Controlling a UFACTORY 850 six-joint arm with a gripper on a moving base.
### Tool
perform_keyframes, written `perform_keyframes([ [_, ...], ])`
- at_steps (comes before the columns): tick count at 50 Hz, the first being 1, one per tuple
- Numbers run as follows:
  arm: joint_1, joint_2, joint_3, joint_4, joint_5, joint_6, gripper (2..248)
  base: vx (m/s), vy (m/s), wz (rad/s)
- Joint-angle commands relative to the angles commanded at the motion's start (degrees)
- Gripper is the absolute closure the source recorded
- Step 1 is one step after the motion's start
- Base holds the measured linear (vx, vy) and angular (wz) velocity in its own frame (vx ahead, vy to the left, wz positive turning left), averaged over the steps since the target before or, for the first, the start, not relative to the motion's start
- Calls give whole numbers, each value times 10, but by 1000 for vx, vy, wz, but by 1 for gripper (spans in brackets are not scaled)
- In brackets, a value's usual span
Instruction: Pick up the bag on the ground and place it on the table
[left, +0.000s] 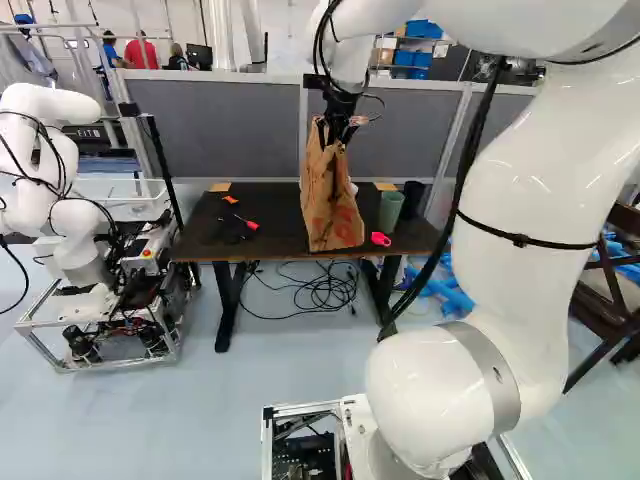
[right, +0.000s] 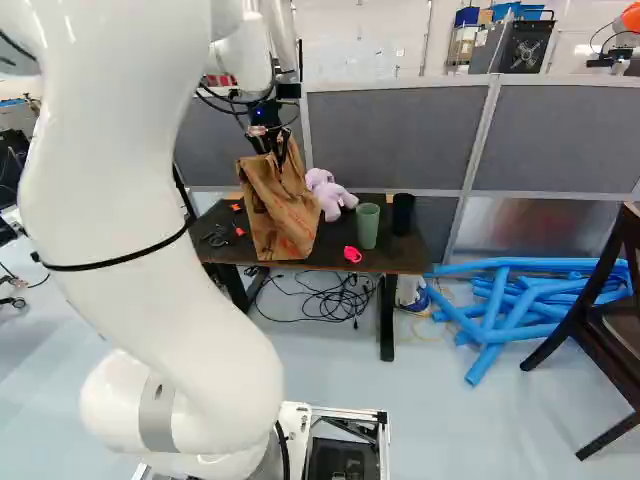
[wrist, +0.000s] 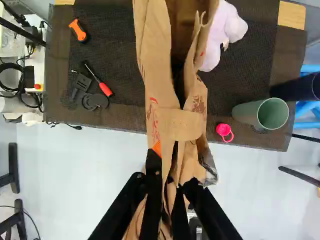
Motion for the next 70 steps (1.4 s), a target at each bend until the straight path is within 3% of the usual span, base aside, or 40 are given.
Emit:
perform_keyframes([
  [25,29,-66,-77,16,-2,0,229,0,0,0],
  [56,41,-153,-187,16,-2,0,229,0,0,0],
  [70,40,-191,-238,16,-32,-62,229,0,0,0],
])
